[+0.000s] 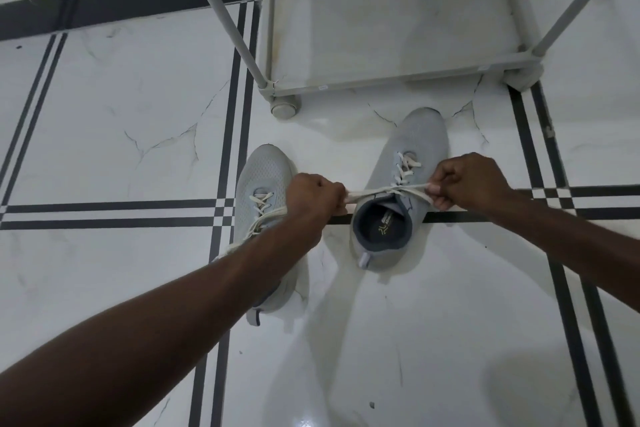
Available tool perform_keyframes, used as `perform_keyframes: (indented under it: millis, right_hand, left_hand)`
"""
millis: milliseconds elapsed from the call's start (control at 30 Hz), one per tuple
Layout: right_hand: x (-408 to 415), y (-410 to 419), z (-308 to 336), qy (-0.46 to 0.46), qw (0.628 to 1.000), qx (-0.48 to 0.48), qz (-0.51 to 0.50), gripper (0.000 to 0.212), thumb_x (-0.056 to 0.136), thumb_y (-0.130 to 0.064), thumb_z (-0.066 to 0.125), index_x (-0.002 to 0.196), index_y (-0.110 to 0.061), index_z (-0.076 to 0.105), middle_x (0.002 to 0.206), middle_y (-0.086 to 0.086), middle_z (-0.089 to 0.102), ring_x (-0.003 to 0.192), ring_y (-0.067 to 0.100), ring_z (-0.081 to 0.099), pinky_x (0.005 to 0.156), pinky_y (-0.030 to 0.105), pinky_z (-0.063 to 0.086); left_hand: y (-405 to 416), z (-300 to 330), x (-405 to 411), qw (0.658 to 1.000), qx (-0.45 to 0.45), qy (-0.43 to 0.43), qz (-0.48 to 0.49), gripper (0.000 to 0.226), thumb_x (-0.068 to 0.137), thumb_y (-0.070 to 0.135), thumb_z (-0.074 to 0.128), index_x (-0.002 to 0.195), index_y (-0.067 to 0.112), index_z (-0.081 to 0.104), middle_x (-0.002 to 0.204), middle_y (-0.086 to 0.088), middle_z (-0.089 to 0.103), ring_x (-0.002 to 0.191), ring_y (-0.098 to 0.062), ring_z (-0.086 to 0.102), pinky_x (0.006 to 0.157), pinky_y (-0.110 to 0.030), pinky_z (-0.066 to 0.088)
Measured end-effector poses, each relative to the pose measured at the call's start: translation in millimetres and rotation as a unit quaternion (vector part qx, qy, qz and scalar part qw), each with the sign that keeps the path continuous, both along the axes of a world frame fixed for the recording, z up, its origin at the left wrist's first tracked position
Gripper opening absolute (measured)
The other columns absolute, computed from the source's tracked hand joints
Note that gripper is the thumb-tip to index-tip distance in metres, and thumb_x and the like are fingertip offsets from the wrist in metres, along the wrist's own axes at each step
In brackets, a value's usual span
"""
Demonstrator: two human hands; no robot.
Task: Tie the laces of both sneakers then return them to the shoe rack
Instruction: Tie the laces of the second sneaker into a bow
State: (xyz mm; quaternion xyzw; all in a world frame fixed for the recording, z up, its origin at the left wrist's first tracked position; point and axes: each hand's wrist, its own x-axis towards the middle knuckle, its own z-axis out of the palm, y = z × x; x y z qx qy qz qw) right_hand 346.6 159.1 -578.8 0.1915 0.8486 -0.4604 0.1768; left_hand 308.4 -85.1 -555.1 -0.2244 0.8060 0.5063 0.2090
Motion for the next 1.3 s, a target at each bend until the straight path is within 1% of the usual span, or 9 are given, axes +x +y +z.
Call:
perform_keyframes:
  millis: [100,167,333,467,633,833,967,1100,1300]
  right_hand:
    - [-4,-5,4,0.037,0.997,0.064,0.032,0.014,0.081,0.0,0.073,0.07,-0.009,0.071,0.057,0.002,0.072,0.047,0.009,0.069,0.048,0.009,0.049]
    - [-6,-5,9,0.053,0.995,0.072,0.049,0.017,0.081,0.001,0.07,0.069,-0.011,0.07,0.055,-0.005,0.07,0.047,0.006,0.067,0.049,0.007,0.047]
    - [-3,-7,6,0.114,0.971,0.149,0.146,0.01,0.082,-0.014,0.073,0.076,-0.02,0.069,0.068,-0.005,0.067,0.063,0.007,0.061,0.059,0.019,0.042]
    - [-6,-8,3,0.114,0.942,0.227,0.217,0.009,0.09,-0.022,0.064,0.081,-0.019,0.064,0.075,-0.003,0.061,0.07,0.022,0.057,0.061,0.029,0.035]
    - [-2,-6,5,0.133,0.912,0.265,0.282,0.012,0.092,-0.018,0.055,0.089,-0.019,0.067,0.077,0.008,0.069,0.067,0.03,0.054,0.058,0.032,0.035]
    - [-1,-4,5,0.133,0.907,0.258,0.303,0.014,0.09,-0.016,0.057,0.08,-0.021,0.065,0.069,0.001,0.062,0.062,0.024,0.045,0.056,0.03,0.029]
    - [-5,3,-8,0.108,0.915,0.225,0.316,0.016,0.085,-0.008,0.062,0.071,-0.015,0.064,0.066,-0.006,0.06,0.062,0.017,0.053,0.052,0.021,0.032]
    - [0,5,-19,0.103,0.91,0.238,0.324,0.008,0.084,-0.015,0.063,0.08,-0.018,0.07,0.076,-0.004,0.072,0.071,0.019,0.065,0.066,0.034,0.053]
    - [4,5,-21,0.113,0.903,0.255,0.328,0.01,0.084,-0.017,0.061,0.082,-0.022,0.07,0.074,-0.002,0.072,0.068,0.018,0.063,0.063,0.033,0.052]
  left_hand:
    - [1,4,-6,0.999,0.029,-0.03,0.001,0.003,0.079,-0.003,0.064,0.077,-0.001,0.066,0.066,-0.016,0.066,0.044,-0.015,0.065,0.033,-0.015,0.042]
    - [-1,1,-12,0.997,0.062,-0.028,-0.037,0.008,0.084,-0.005,0.06,0.078,0.0,0.062,0.07,-0.016,0.068,0.059,-0.024,0.069,0.043,-0.02,0.053]
    - [-3,-5,-24,0.961,0.049,0.014,-0.273,0.019,0.091,-0.001,0.058,0.1,0.01,0.07,0.081,-0.008,0.072,0.069,-0.017,0.072,0.058,-0.023,0.058]
    - [1,0,-30,0.89,-0.097,0.133,-0.425,0.01,0.083,0.017,0.076,0.092,0.013,0.075,0.071,0.001,0.074,0.062,-0.017,0.07,0.065,-0.029,0.059]
    - [10,-1,-34,0.785,-0.248,0.205,-0.53,0.021,0.085,0.032,0.072,0.099,0.016,0.075,0.089,-0.007,0.076,0.083,-0.027,0.067,0.071,-0.034,0.047]
    - [2,-3,-32,0.643,-0.365,0.246,-0.626,0.022,0.08,0.005,0.055,0.091,0.019,0.068,0.085,-0.007,0.072,0.08,-0.032,0.066,0.061,-0.033,0.036]
    - [-13,-10,-28,0.661,-0.329,0.217,-0.638,0.014,0.08,0.012,0.051,0.079,0.024,0.055,0.08,-0.004,0.07,0.074,-0.031,0.064,0.061,-0.03,0.034]
    - [-27,-25,-19,0.671,-0.313,0.23,-0.631,0.018,0.089,0.021,0.054,0.075,0.028,0.044,0.077,-0.009,0.069,0.072,-0.035,0.064,0.059,-0.033,0.034]
    - [-30,-31,-13,0.662,-0.332,0.226,-0.632,0.012,0.093,0.025,0.052,0.082,0.023,0.056,0.081,-0.009,0.069,0.075,-0.034,0.064,0.06,-0.035,0.039]
